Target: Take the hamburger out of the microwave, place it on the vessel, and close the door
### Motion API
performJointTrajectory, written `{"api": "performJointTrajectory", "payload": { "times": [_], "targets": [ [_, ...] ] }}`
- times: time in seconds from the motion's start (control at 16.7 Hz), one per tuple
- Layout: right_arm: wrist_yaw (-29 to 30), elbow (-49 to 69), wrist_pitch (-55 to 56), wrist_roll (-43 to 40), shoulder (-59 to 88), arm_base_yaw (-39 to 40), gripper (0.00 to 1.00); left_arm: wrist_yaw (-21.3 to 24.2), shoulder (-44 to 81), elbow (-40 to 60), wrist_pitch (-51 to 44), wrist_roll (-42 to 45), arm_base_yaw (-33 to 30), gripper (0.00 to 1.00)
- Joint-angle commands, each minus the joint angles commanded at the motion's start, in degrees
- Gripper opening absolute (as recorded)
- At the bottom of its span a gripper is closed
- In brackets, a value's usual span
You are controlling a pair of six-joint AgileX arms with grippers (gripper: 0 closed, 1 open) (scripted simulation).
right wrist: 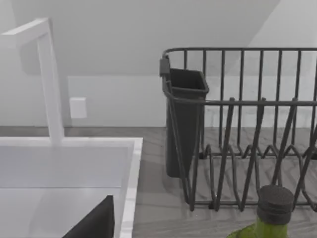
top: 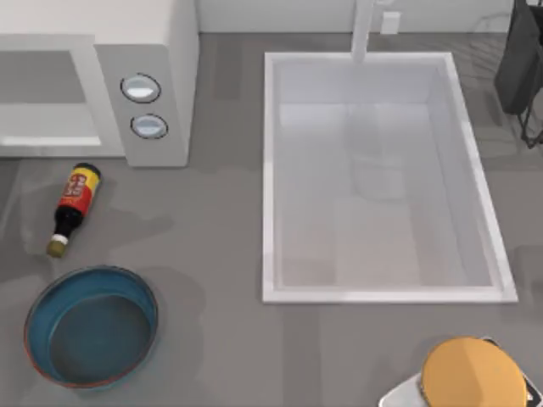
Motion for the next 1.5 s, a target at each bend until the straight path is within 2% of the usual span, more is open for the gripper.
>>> {"api": "performJointTrajectory", "payload": {
  "times": [0.36, 0.72, 0.96, 1.26, 1.5],
  "targets": [
    [0.0, 0.0, 0.0, 0.0, 0.0, 0.0, 1.0, 2.8, 8.4, 20.6, -35.7, -45.0, -5.1, 0.0],
    [0.0, 0.0, 0.0, 0.0, 0.0, 0.0, 1.0, 3.5, 18.8, 39.0, -71.7, -92.0, -12.9, 0.0],
    [0.0, 0.0, 0.0, 0.0, 0.0, 0.0, 1.0, 2.8, 26.9, 48.3, -91.3, -117.8, -18.9, 0.0],
    [0.0, 0.0, 0.0, 0.0, 0.0, 0.0, 1.0, 1.5, 36.9, 55.3, -107.1, -138.2, -25.5, 0.0],
    [0.0, 0.0, 0.0, 0.0, 0.0, 0.0, 1.0, 1.2, 40.8, 57.0, -111.5, -143.9, -28.0, 0.0]
  ]
}}
